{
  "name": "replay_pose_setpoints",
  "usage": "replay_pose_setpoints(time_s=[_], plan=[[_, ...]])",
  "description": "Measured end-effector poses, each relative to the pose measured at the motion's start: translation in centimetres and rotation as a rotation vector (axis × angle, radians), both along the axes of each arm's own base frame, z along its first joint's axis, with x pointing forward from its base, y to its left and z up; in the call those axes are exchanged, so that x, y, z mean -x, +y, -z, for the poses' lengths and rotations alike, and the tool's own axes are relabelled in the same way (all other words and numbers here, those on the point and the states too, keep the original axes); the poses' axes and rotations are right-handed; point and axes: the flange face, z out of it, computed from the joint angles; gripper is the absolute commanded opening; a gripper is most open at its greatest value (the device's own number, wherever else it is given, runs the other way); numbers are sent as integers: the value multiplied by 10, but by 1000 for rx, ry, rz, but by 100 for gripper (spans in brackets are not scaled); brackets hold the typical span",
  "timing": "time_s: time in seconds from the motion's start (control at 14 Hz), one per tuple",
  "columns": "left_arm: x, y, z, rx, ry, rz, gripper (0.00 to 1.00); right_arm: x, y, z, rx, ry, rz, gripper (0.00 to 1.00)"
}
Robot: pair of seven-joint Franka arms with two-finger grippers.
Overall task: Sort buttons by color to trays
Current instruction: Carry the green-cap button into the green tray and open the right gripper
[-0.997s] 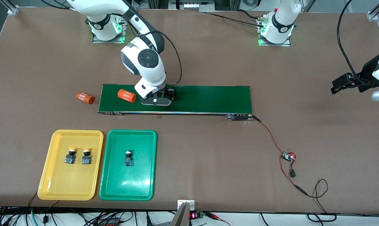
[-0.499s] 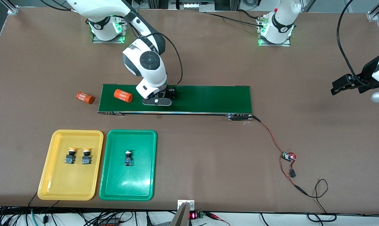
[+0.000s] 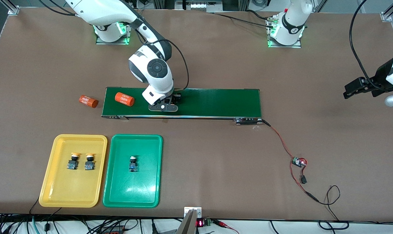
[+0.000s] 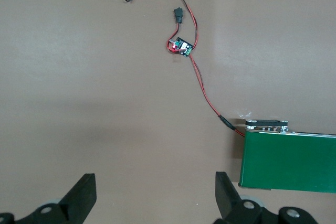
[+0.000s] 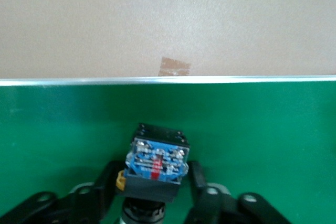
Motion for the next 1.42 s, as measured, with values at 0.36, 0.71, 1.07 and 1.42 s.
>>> replay_pose_setpoints(time_s=[0.36, 0.71, 1.07, 1.42], plan=[[0, 0, 0, 0, 0, 0, 100, -53, -17, -57, -33, -82, 53, 0], [-1, 0, 0, 0, -5, -1, 100, -149, -70, -121, -61, -227, -53, 0], [-6, 1, 10, 0, 5, -2, 100, -232, -108, -32, -138, -351, -79, 1], [-9, 10, 16, 0, 11, -17, 100, -240, -111, 12, -161, -375, -74, 42]])
